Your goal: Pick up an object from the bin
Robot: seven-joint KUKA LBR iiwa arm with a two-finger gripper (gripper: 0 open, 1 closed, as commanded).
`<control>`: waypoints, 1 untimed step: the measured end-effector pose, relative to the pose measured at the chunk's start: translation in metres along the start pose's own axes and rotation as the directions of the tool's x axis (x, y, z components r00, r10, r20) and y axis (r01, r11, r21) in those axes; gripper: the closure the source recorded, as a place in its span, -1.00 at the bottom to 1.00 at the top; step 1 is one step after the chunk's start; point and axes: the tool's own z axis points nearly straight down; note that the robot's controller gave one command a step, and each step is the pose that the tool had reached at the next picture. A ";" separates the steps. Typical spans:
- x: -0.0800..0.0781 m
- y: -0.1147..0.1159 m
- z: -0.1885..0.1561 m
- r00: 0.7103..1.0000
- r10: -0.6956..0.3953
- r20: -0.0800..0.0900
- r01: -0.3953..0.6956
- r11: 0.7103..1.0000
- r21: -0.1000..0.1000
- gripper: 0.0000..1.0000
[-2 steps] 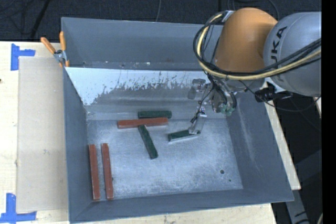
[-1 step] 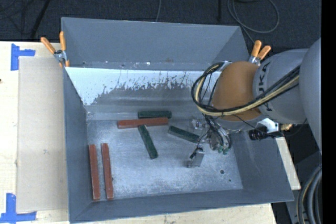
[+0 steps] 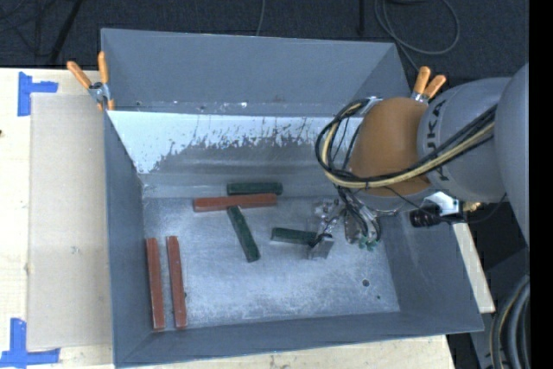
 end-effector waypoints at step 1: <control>0.005 -0.023 -0.115 0.973 -0.232 0.006 0.232 0.973 0.001 1.00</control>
Offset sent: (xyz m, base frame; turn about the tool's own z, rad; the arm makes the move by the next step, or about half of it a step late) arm -0.0105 -0.0219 0.1126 -0.2344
